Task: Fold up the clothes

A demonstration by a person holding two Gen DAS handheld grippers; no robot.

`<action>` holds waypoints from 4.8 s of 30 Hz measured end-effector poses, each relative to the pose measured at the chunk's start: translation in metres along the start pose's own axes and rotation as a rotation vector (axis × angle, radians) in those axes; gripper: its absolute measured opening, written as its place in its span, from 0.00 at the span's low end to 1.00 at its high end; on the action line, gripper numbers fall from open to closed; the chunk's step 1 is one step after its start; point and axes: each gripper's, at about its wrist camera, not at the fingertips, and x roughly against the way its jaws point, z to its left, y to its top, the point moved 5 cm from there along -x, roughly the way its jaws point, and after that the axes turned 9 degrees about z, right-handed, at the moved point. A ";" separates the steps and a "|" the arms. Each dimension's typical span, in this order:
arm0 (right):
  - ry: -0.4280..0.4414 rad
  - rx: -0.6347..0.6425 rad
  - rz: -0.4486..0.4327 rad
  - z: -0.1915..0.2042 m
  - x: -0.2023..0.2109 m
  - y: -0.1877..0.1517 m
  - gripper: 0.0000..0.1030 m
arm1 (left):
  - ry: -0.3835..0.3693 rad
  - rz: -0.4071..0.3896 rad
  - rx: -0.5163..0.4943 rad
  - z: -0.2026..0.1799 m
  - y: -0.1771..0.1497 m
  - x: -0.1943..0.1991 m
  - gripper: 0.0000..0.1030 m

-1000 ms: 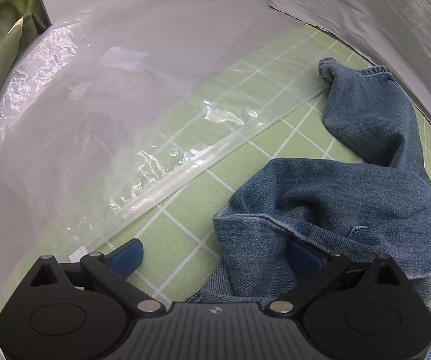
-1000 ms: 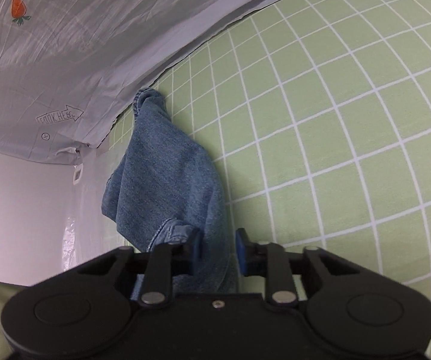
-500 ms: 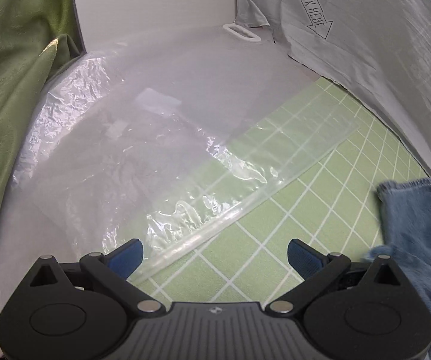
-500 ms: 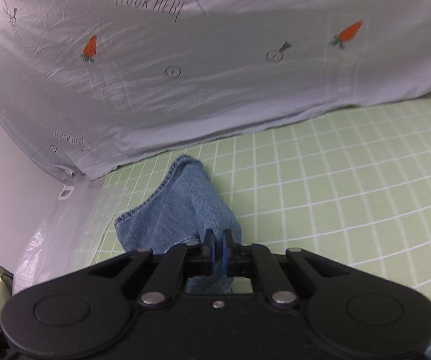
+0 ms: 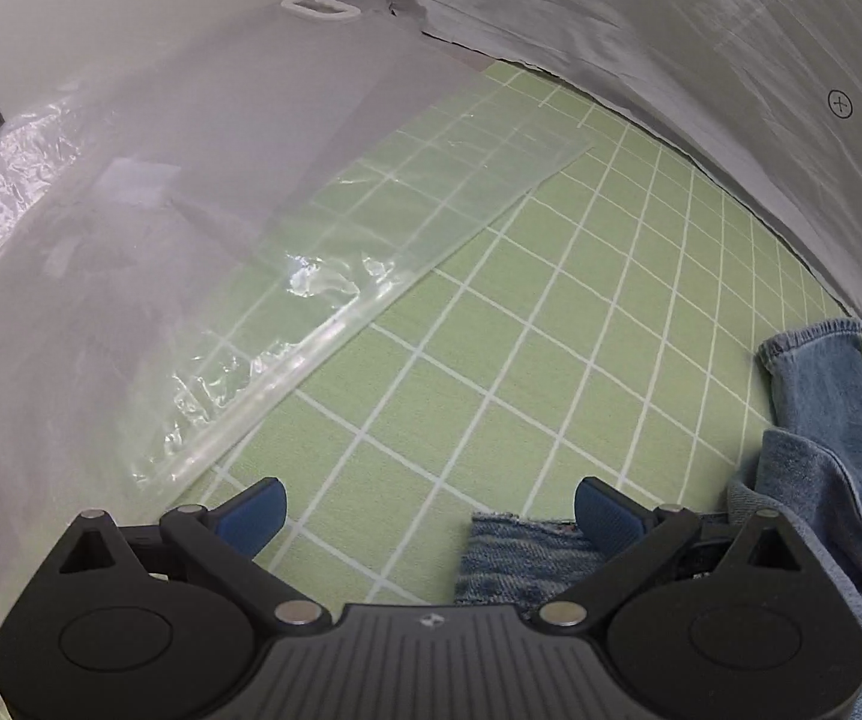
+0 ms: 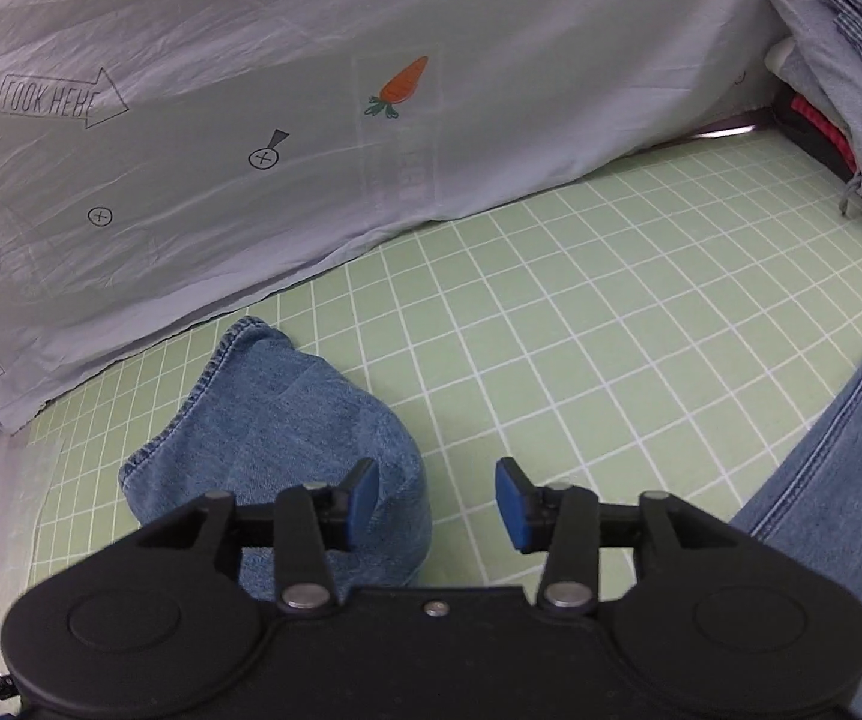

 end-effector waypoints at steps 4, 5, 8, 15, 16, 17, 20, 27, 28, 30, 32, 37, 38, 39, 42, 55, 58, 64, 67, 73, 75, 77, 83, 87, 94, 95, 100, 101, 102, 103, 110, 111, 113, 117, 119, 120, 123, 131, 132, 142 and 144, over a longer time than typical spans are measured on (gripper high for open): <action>0.027 -0.041 0.048 -0.004 -0.018 -0.002 0.59 | -0.119 0.010 0.086 0.011 0.001 0.005 0.98; 0.033 -0.047 0.061 -0.005 -0.023 -0.002 0.60 | -0.153 0.014 0.097 0.012 0.002 0.007 0.98; 0.049 -0.057 0.104 -0.005 -0.040 0.001 0.63 | -0.225 0.054 0.090 0.009 0.000 0.006 0.98; 0.068 -0.047 0.158 0.001 -0.067 0.007 0.67 | -0.212 0.100 0.073 0.000 -0.013 -0.003 0.87; 0.072 -0.038 0.155 0.002 -0.069 0.007 0.65 | -0.205 0.101 0.071 -0.001 -0.014 -0.004 0.75; 0.074 -0.025 0.150 0.004 -0.069 0.008 0.49 | -0.198 0.102 0.069 -0.002 -0.016 -0.005 0.72; 0.078 0.035 0.126 0.009 -0.065 0.010 0.13 | -0.176 0.104 0.064 -0.005 -0.020 -0.008 0.35; -0.097 0.286 -0.201 0.027 0.009 0.047 0.06 | -0.076 -0.019 0.141 0.018 -0.019 0.015 0.19; -0.145 0.279 -0.267 0.022 0.026 0.059 0.06 | -0.030 -0.050 0.145 0.026 -0.017 0.024 0.19; -0.247 0.249 -0.393 0.005 0.062 0.082 0.05 | 0.019 -0.078 0.173 0.049 -0.016 0.037 0.18; -0.351 0.218 -0.487 -0.016 0.093 0.103 0.05 | 0.060 -0.101 0.205 0.072 -0.016 0.050 0.19; -0.445 0.148 -0.365 -0.073 0.083 0.112 0.06 | 0.126 -0.057 0.238 0.095 -0.030 0.052 0.27; -0.462 0.137 -0.314 -0.081 0.073 0.103 0.08 | 0.132 -0.057 0.244 0.095 -0.031 0.053 0.28; -0.477 0.125 -0.264 -0.089 0.062 0.094 0.12 | 0.125 -0.064 0.253 0.094 -0.033 0.057 0.32; -0.486 0.074 -0.150 -0.109 0.039 0.065 0.39 | 0.127 -0.127 0.239 0.088 -0.027 0.074 0.59; -0.475 -0.066 -0.094 -0.121 0.037 0.023 0.80 | -0.028 -0.114 -0.177 -0.054 0.013 0.036 0.86; -0.467 -0.095 -0.075 -0.124 0.035 0.019 0.80 | -0.080 -0.050 -0.224 -0.090 0.010 0.008 0.86; -0.487 -0.112 -0.036 -0.129 0.026 0.013 0.81 | -0.191 0.053 -0.309 -0.148 0.002 -0.026 0.86; -0.496 -0.117 -0.019 -0.131 0.022 0.011 0.81 | -0.159 0.094 -0.380 -0.168 -0.001 -0.042 0.86; -0.494 -0.114 -0.015 -0.130 0.019 0.018 0.81 | -0.168 0.070 -0.364 -0.176 0.000 -0.045 0.36; -0.497 -0.102 -0.018 -0.129 0.019 0.021 0.81 | -0.137 0.014 -0.352 -0.168 0.011 -0.034 0.28; -0.500 -0.090 -0.022 -0.128 0.019 0.023 0.81 | -0.082 -0.094 -0.319 -0.154 0.028 -0.014 0.26; -0.488 -0.080 -0.050 -0.129 0.025 0.030 0.81 | 0.132 -0.378 -0.028 -0.068 0.103 0.043 0.30; -0.447 -0.117 -0.047 -0.133 0.025 0.028 0.81 | 0.151 -0.369 0.046 -0.032 0.114 0.052 0.57; -0.399 -0.155 -0.049 -0.130 0.031 0.015 0.81 | 0.177 -0.289 0.031 0.008 0.047 0.070 0.89; -0.390 -0.161 -0.049 -0.130 0.032 0.013 0.81 | 0.193 -0.267 0.054 0.019 0.033 0.069 0.89; -0.343 -0.150 -0.031 -0.121 0.041 -0.005 0.82 | 0.230 -0.144 0.191 0.077 -0.040 0.065 0.89; -0.343 -0.134 -0.024 -0.119 0.042 -0.009 0.82 | 0.225 -0.128 0.217 0.086 -0.052 0.066 0.89; -0.341 -0.119 -0.016 -0.116 0.043 -0.014 0.82 | 0.209 -0.115 0.240 0.094 -0.062 0.065 0.89; -0.339 -0.106 -0.008 -0.114 0.044 -0.018 0.82 | 0.188 -0.102 0.263 0.101 -0.073 0.065 0.89; -0.301 -0.051 0.037 -0.103 0.055 -0.051 0.82 | -0.038 -0.086 0.376 0.110 -0.102 0.058 0.83; -0.296 -0.049 0.042 -0.102 0.057 -0.056 0.82 | -0.070 -0.089 0.365 0.106 -0.101 0.056 0.64; -0.297 -0.037 0.048 -0.101 0.060 -0.065 0.82 | -0.101 -0.079 0.347 0.100 -0.100 0.052 0.23; -0.305 -0.010 0.057 -0.101 0.067 -0.083 0.82 | -0.042 -0.108 0.279 0.095 -0.101 0.057 0.10; -0.301 -0.013 0.068 -0.104 0.069 -0.091 0.82 | -0.013 -0.145 0.281 0.105 -0.101 0.065 0.10; -0.297 -0.017 0.074 -0.106 0.070 -0.095 0.82 | -0.006 -0.162 0.307 0.114 -0.101 0.069 0.09; -0.282 -0.020 0.083 -0.113 0.074 -0.105 0.83 | 0.074 -0.188 0.316 0.130 -0.101 0.077 0.10; -0.266 -0.024 0.109 -0.164 0.078 -0.092 0.86 | 0.090 -0.222 0.317 0.082 -0.135 0.103 0.79; -0.265 -0.032 0.108 -0.173 0.078 -0.087 0.87 | 0.093 -0.237 0.318 0.071 -0.142 0.108 0.82; -0.333 0.100 0.069 -0.264 0.059 -0.028 0.94 | 0.082 -0.195 0.228 -0.041 -0.207 0.096 0.86; -0.364 0.135 0.068 -0.282 0.052 -0.018 0.94 | 0.090 -0.180 0.219 -0.058 -0.219 0.094 0.86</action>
